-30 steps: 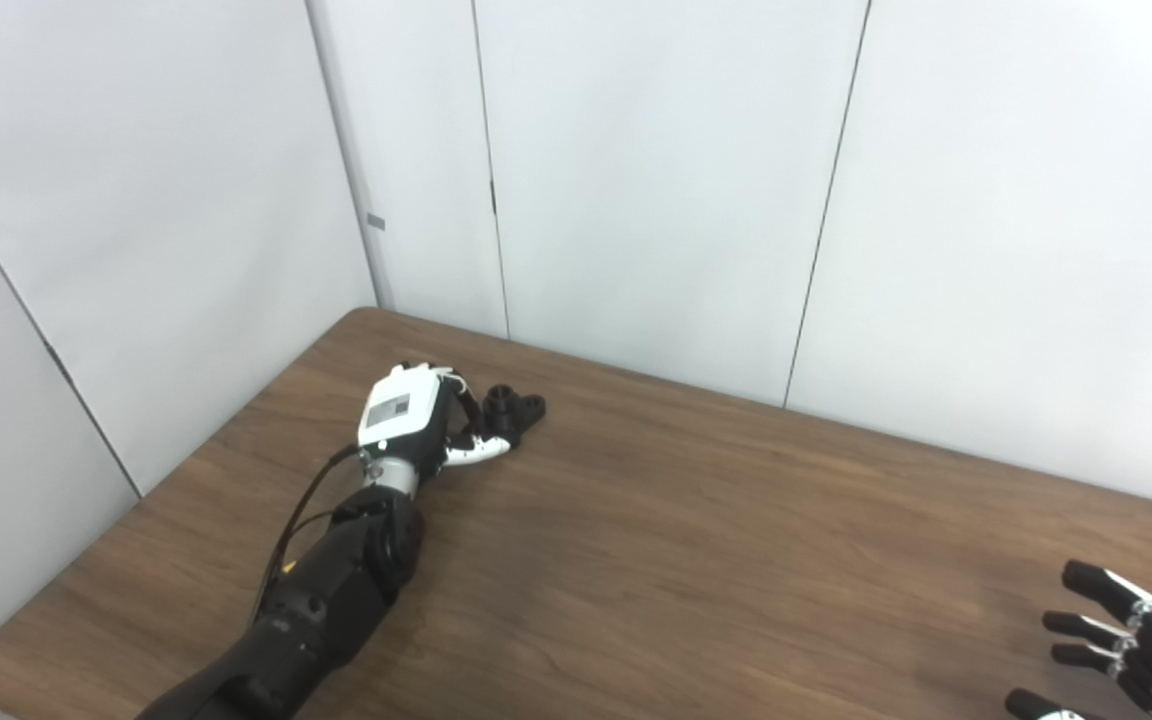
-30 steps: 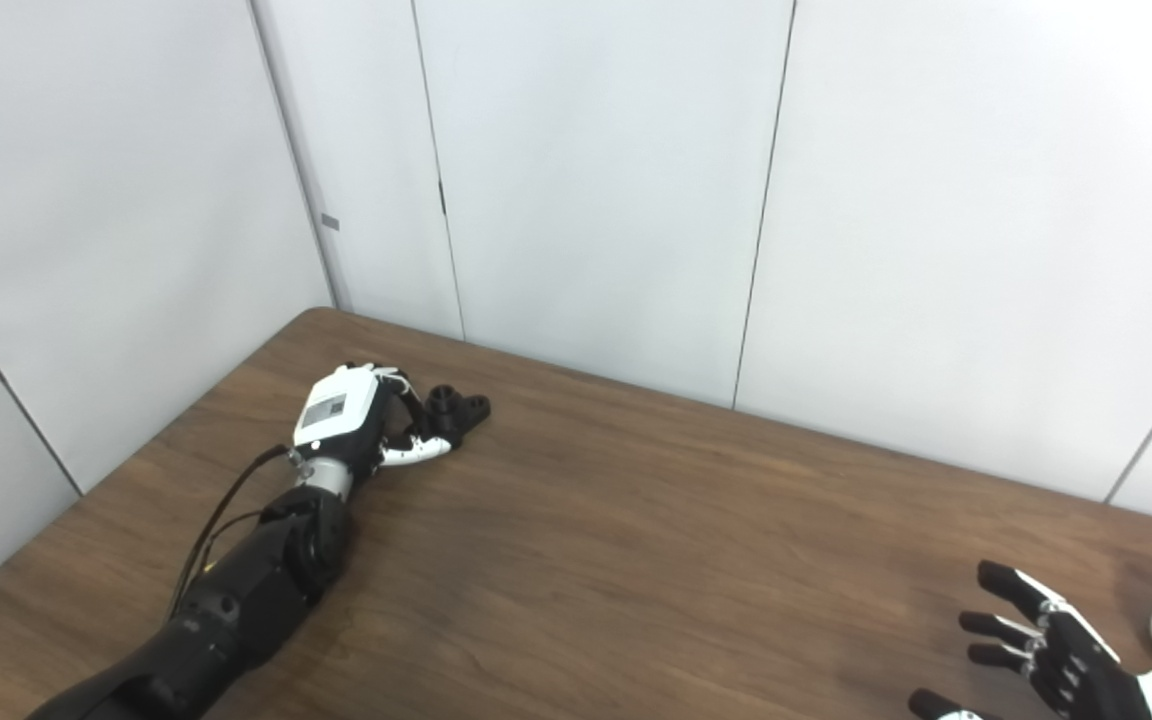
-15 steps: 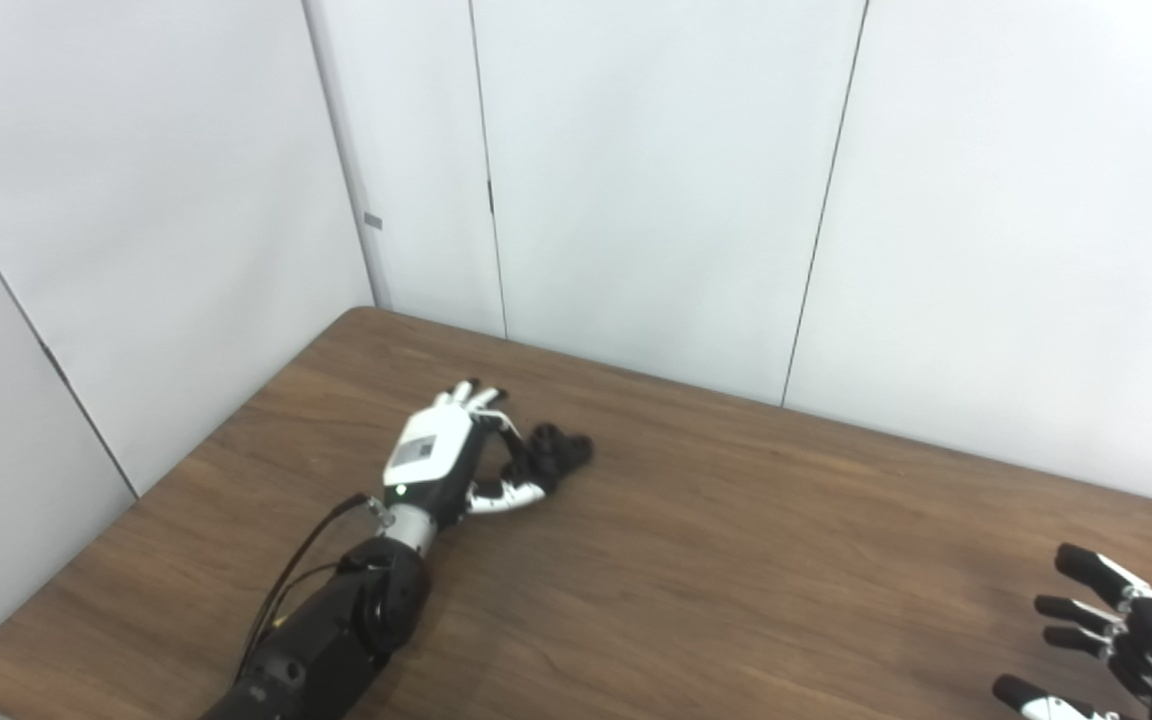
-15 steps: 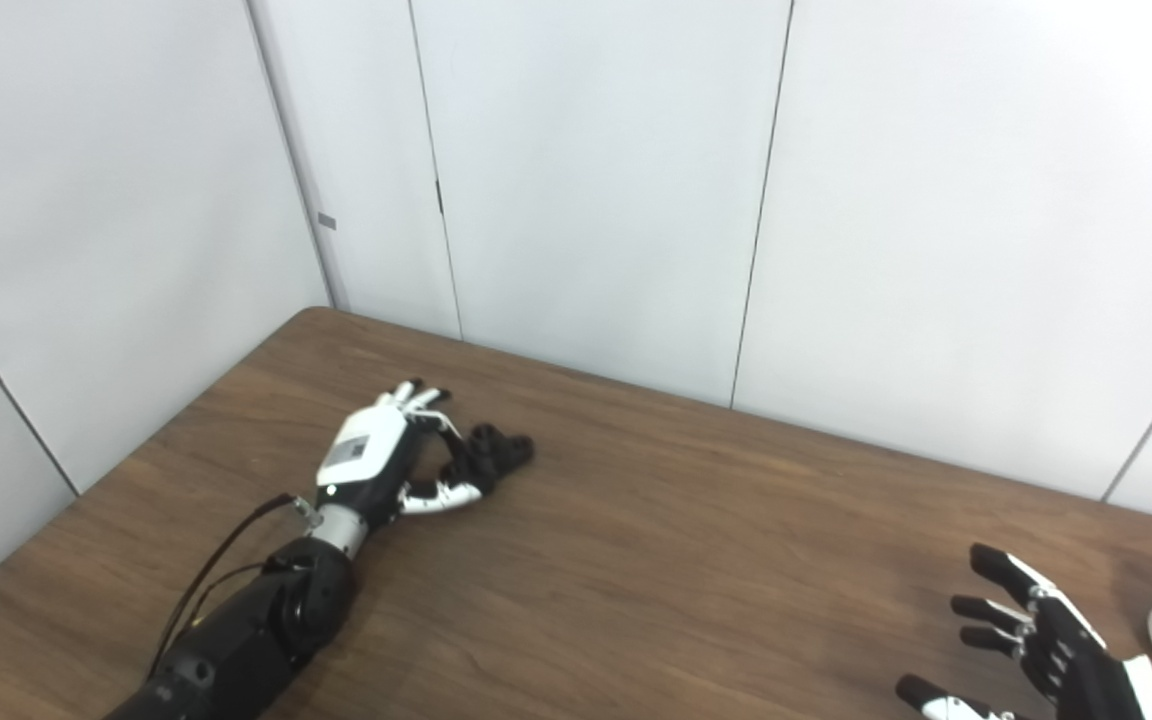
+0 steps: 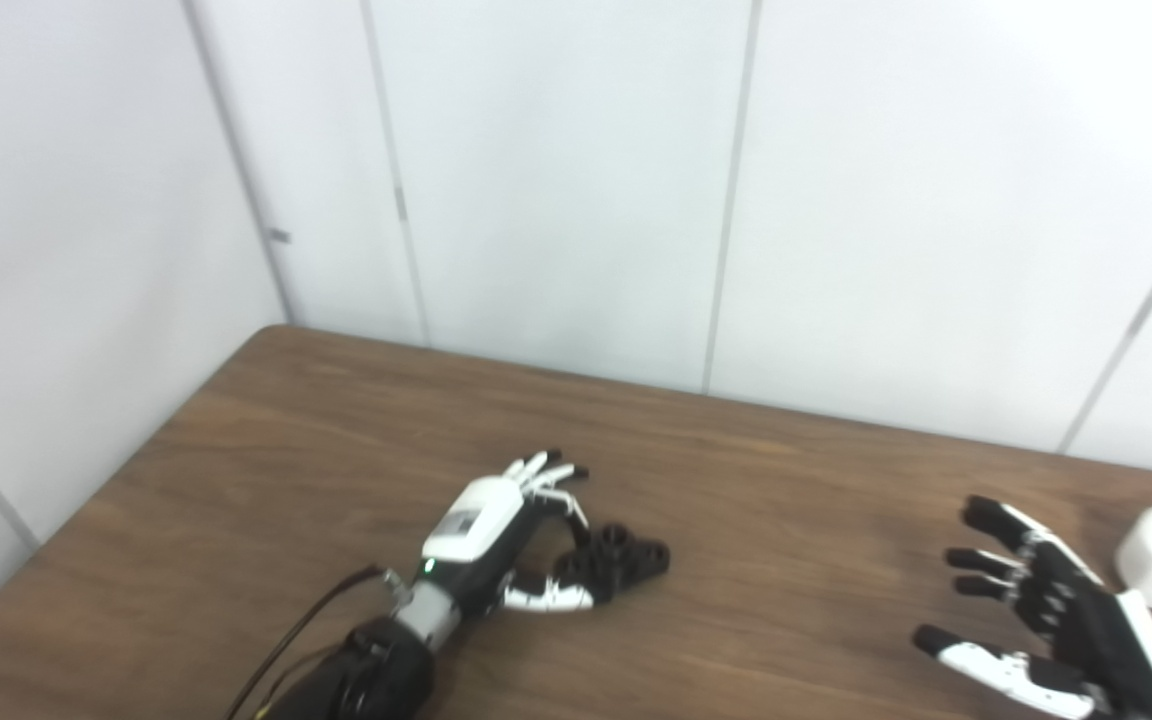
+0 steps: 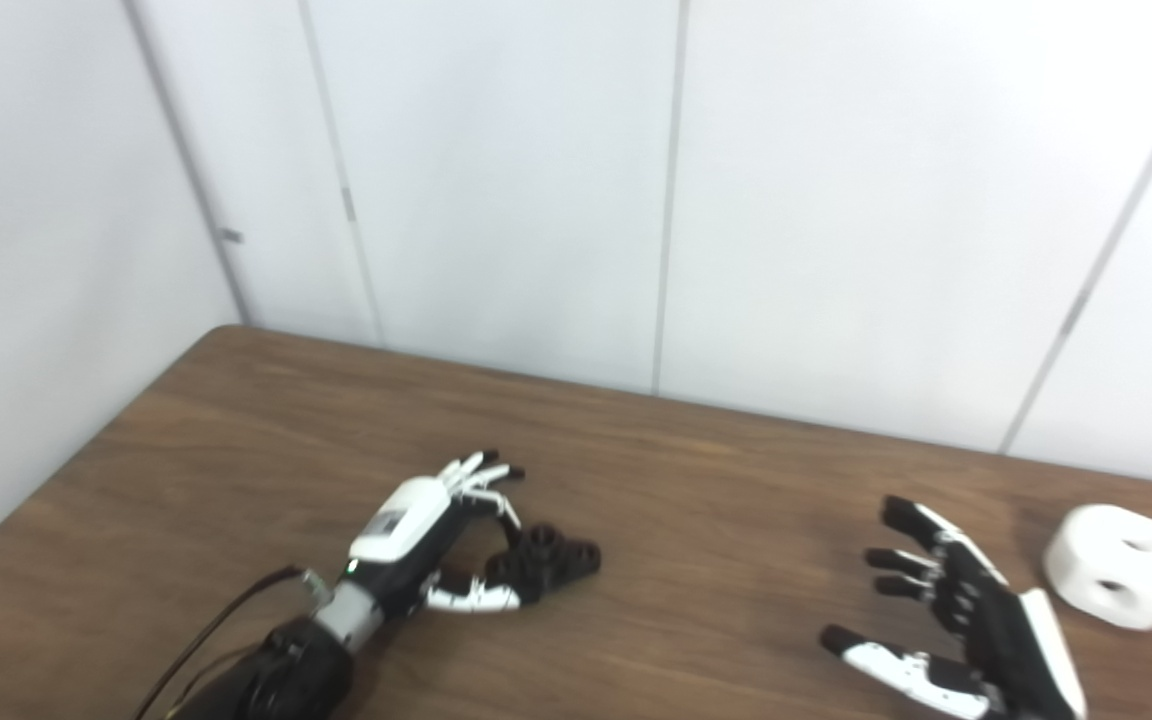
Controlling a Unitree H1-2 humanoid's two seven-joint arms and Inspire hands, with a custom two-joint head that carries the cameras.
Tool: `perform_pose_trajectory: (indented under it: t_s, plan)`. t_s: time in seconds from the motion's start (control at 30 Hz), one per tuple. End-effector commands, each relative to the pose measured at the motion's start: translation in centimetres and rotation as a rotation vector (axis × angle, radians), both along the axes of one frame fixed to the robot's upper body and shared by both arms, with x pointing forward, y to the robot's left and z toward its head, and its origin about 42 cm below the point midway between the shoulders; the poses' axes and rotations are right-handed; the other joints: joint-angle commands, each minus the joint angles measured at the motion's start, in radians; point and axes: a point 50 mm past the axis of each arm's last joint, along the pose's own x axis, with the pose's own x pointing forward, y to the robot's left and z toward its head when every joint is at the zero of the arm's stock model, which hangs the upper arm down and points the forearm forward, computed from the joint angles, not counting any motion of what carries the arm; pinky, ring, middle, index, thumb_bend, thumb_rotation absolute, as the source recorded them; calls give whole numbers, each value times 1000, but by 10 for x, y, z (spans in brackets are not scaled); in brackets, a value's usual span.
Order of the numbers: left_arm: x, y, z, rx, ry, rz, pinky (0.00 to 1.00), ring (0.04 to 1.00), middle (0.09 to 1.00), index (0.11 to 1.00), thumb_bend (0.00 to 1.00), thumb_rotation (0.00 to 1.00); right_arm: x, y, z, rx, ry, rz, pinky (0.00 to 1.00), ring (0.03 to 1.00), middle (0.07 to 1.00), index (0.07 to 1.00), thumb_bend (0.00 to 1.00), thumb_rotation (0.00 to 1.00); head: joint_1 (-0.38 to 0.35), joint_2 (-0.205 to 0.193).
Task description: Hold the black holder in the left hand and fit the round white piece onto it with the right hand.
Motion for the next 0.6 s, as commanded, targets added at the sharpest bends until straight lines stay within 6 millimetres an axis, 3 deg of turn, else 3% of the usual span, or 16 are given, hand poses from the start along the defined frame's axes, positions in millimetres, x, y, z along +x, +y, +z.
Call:
perform_pose_trajectory:
  t_s: [0.0,0.3,0.57]
  plan:
    - [-16,-24,-11,-2,62,-114,1000,989,898,482,524,60,6,2,19,2,-123,1,648,708,834,813,625,0,-40,11]
    - [-24,-62,-25,-6,107,-280,968,976,889,481,524,59,11,-10,25,-37,-185,-18,569,691,823,793,639,73,-166,15]
    - [-29,-76,-51,110,198,-355,962,973,891,482,524,59,6,-29,54,-69,-239,-48,550,697,811,790,653,128,-221,18]
